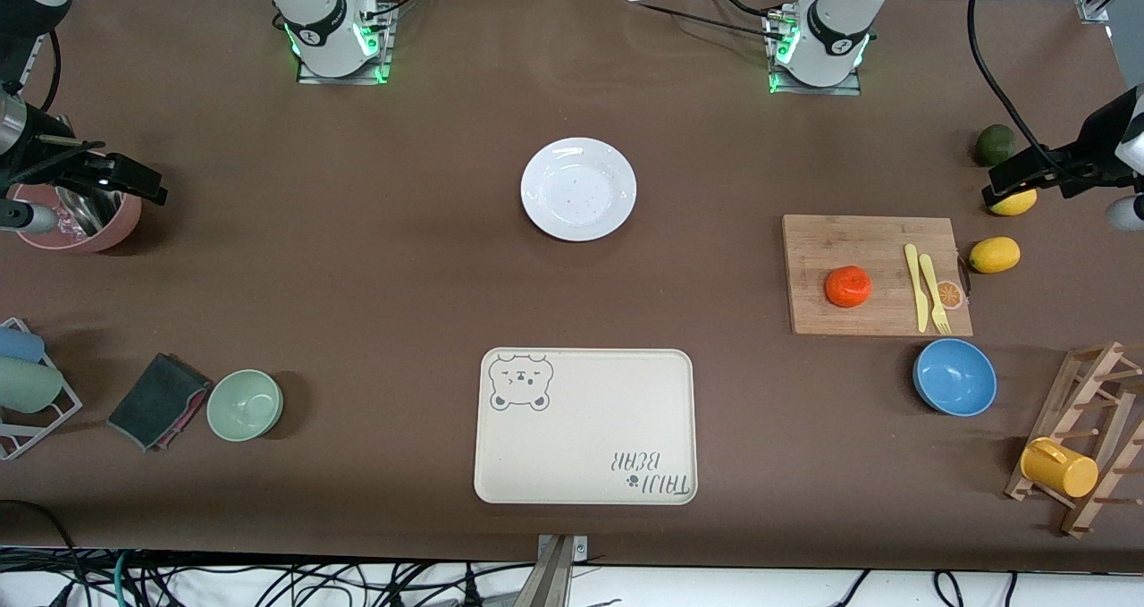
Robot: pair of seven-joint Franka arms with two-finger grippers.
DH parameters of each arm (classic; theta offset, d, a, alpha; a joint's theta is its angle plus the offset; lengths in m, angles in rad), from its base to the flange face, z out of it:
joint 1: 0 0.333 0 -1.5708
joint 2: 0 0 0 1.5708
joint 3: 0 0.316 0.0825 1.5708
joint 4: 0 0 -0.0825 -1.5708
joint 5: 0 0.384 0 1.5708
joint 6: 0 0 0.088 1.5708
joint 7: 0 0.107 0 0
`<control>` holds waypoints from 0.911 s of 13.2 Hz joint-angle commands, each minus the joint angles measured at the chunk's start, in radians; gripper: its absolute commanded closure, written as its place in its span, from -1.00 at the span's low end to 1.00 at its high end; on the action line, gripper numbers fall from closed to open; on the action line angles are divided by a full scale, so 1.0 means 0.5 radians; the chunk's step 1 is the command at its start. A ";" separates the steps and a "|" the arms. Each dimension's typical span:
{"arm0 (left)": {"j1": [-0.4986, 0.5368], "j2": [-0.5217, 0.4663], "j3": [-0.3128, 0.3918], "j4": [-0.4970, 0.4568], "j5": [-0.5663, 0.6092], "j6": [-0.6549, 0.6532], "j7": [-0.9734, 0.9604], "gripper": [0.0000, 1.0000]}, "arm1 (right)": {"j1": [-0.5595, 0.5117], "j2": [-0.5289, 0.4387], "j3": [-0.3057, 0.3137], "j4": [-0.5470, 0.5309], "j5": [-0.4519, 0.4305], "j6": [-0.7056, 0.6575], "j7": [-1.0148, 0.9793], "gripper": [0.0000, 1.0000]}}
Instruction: Place orange and plate with both arms
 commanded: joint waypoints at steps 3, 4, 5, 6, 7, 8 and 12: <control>-0.010 0.025 -0.003 0.066 0.027 -0.037 -0.019 -1.00 | -0.004 -0.012 -0.002 0.001 0.029 -0.019 -0.014 -1.00; -0.010 0.025 -0.003 0.066 0.027 -0.037 -0.019 -1.00 | -0.004 -0.012 -0.002 0.001 0.029 -0.019 -0.014 -1.00; -0.010 0.025 -0.003 0.066 0.027 -0.037 -0.019 -1.00 | -0.004 -0.012 -0.002 0.001 0.029 -0.019 -0.014 -1.00; -0.010 0.025 -0.003 0.066 0.027 -0.037 -0.019 -1.00 | -0.004 -0.012 -0.002 0.001 0.029 -0.019 -0.014 -1.00; -0.010 0.025 -0.003 0.066 0.027 -0.037 -0.019 -1.00 | -0.004 -0.012 -0.002 0.001 0.029 -0.016 -0.014 -1.00; -0.010 0.025 -0.003 0.066 0.027 -0.037 -0.019 -1.00 | -0.004 -0.012 -0.002 0.001 0.029 -0.019 -0.014 -1.00; -0.006 0.025 -0.046 0.066 0.030 -0.037 -0.022 -1.00 | -0.004 -0.012 -0.002 0.001 0.029 -0.019 -0.014 -1.00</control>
